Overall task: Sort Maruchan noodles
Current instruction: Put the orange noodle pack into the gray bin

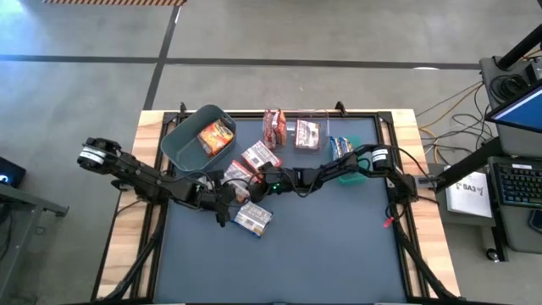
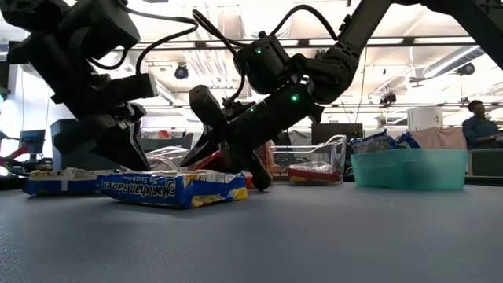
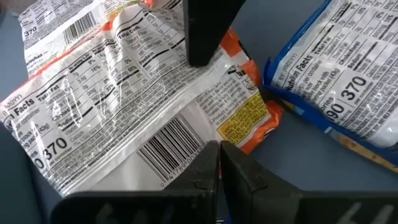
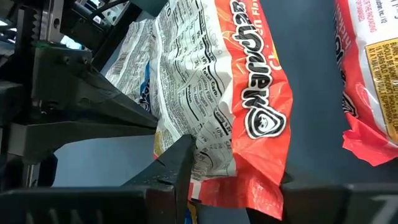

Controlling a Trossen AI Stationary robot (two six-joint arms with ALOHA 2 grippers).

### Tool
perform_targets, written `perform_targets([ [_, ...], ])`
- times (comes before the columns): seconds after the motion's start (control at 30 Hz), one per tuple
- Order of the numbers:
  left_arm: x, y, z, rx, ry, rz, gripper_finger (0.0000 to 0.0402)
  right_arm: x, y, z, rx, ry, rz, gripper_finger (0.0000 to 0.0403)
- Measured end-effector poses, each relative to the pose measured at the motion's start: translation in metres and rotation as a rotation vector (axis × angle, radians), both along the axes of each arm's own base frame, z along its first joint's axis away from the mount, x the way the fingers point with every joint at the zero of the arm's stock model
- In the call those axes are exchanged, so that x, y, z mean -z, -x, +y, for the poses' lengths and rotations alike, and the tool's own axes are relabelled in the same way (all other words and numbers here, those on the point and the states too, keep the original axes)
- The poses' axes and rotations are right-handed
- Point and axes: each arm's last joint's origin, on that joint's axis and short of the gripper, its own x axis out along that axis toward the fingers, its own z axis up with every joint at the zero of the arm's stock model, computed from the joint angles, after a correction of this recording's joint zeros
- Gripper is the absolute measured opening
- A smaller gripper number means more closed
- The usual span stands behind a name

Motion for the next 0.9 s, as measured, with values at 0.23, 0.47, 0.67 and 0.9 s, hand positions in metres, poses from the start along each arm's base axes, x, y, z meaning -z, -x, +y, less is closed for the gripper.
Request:
perform_targets([
  [0.23, -0.02, 0.007, -0.006, 0.05, 0.011, -0.079, 0.0, -0.008, 0.001, 0.003, -0.068, 0.115, 0.009, 0.0102],
  [0.47, -0.068, 0.027, -0.005, 0.106, 0.047, -0.305, 0.0, -0.023, 0.008, 0.009, -0.179, 0.301, 0.083, 0.0102],
  [0.67, -0.095, 0.044, 0.001, 0.103, 0.045, -0.446, 0.0, -0.027, 0.011, 0.029, -0.241, 0.505, 0.147, 0.0102],
  [0.9, -0.098, 0.049, 0.004, 0.081, 0.063, -0.467, 0.0055, -0.03, 0.013, 0.058, -0.264, 0.752, 0.207, 0.0102],
])
